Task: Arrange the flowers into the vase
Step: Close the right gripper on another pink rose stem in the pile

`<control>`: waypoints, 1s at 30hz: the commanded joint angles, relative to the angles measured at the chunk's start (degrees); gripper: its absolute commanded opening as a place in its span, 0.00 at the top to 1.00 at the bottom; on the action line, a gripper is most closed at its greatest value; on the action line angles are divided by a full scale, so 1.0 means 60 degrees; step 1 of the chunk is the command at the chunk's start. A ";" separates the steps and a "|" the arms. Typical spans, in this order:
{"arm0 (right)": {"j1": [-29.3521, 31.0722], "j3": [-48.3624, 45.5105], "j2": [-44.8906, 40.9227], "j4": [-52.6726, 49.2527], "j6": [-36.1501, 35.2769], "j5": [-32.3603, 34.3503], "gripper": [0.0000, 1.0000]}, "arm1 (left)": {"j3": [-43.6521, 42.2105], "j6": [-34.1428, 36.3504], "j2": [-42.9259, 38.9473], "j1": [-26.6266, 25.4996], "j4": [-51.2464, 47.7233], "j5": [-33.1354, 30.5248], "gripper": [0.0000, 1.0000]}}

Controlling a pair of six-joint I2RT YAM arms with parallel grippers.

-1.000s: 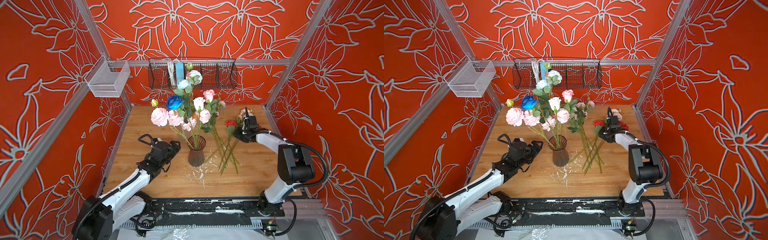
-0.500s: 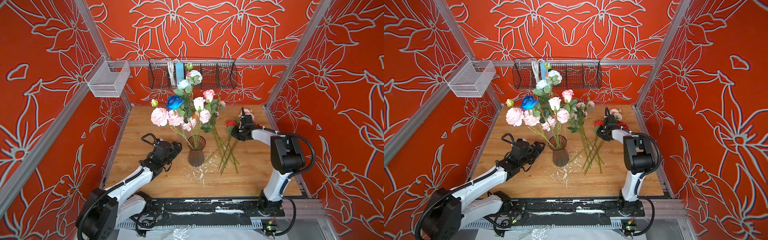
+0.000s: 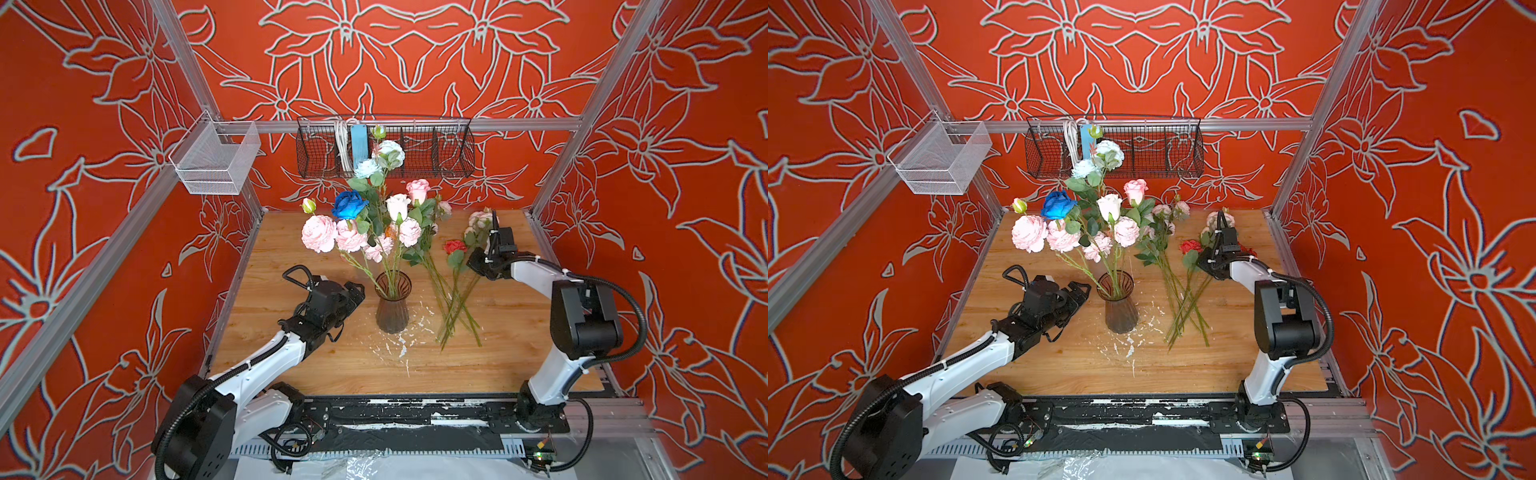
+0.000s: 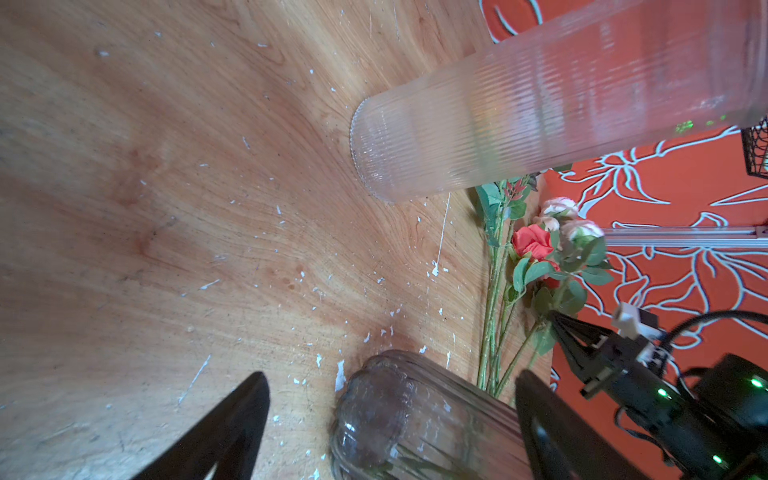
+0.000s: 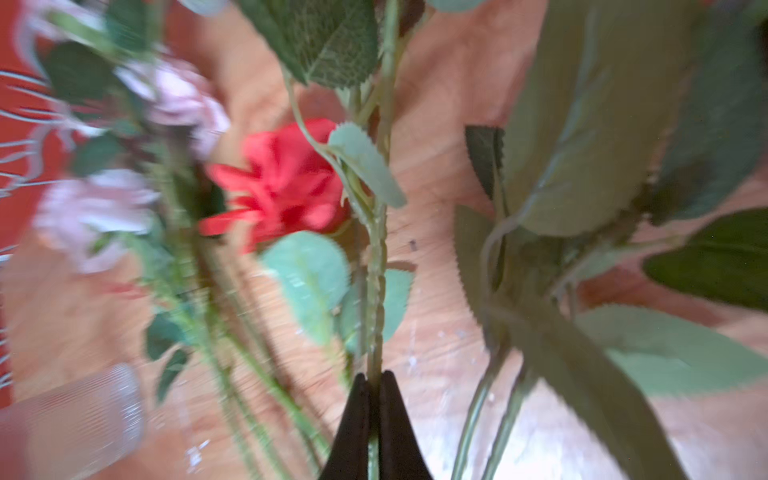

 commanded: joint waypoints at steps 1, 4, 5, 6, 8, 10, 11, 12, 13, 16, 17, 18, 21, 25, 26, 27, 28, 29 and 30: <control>-0.0024 -0.0319 -0.0925 0.0406 0.0203 -0.0190 0.98 | 0.0265 0.0124 -0.0215 0.0073 0.0057 -0.0029 0.08; -0.0024 -0.0648 -0.1720 0.0853 0.0297 -0.0479 0.98 | 0.0251 0.0145 -0.0322 0.0070 0.0042 -0.0075 0.08; -0.0011 -0.0827 -0.1998 0.1114 0.0370 -0.0652 0.99 | 0.0229 0.0191 -0.0365 0.0091 0.0040 -0.0102 0.08; -0.0010 -0.0955 -0.2252 0.1300 0.0435 -0.0797 0.99 | 0.0226 0.0219 -0.0405 0.0093 0.0028 -0.0130 0.08; 0.0087 -0.1224 -0.2845 0.1533 0.0632 -0.0917 0.99 | 0.0100 0.0180 -0.0508 0.0084 0.0042 -0.0278 0.08; 0.0331 -0.1592 -0.3369 0.1991 0.0655 -0.0913 0.99 | -0.0069 0.0046 -0.0692 0.0091 0.0073 -0.0441 0.08; 0.0515 -0.1799 -0.3669 0.2256 0.0612 -0.0851 0.99 | -0.0182 0.0020 -0.0852 0.0087 0.0114 -0.0541 0.08; 0.0679 -0.2021 -0.3880 0.2554 0.0578 -0.0773 0.99 | -0.0274 -0.0050 -0.0912 0.0091 0.0115 -0.0661 0.08; 0.0891 -0.2248 -0.4102 0.2911 0.0519 -0.0682 0.99 | -0.0389 -0.0100 -0.1357 0.0090 0.0115 -0.0815 0.08; 0.1256 -0.2830 -0.4584 0.3576 0.0446 -0.0581 0.99 | -0.0630 -0.0093 -0.2019 0.0093 0.0023 -0.1244 0.08; 0.1332 -0.2973 -0.4739 0.3707 0.0405 -0.0498 0.99 | -0.0686 -0.0066 -0.2224 0.0091 -0.0036 -0.1362 0.08; 0.1399 -0.3080 -0.4846 0.3871 0.0367 -0.0446 0.99 | -0.0725 0.0002 -0.2382 0.0097 -0.0071 -0.1450 0.08; 0.1649 -0.3360 -0.5148 0.4510 0.0104 -0.0225 0.99 | -0.0799 0.0127 -0.2870 0.0084 -0.0272 -0.1815 0.08; 0.1961 -0.3366 -0.5348 0.4809 -0.0485 -0.0316 0.99 | -0.0924 0.0048 -0.3508 0.0091 -0.0419 -0.2263 0.08; 0.2028 -0.3408 -0.5425 0.4817 -0.0638 -0.0324 0.99 | -0.0944 0.0065 -0.3672 0.0090 -0.0486 -0.2364 0.08; 0.2049 -0.3471 -0.5476 0.4849 -0.0733 -0.0297 0.99 | -0.0931 0.0073 -0.3784 0.0095 -0.0612 -0.2460 0.08; 0.2060 -0.3511 -0.5511 0.4824 -0.0801 -0.0234 0.99 | -0.0911 0.0124 -0.3898 0.0084 -0.0765 -0.2584 0.08; 0.2074 -0.3552 -0.5539 0.4814 -0.0843 -0.0180 0.99 | -0.0878 0.0133 -0.3993 0.0084 -0.0940 -0.2708 0.08; 0.2072 -0.3598 -0.5551 0.4848 -0.0874 -0.0151 0.99 | -0.0849 0.0107 -0.4057 0.0088 -0.1050 -0.2802 0.08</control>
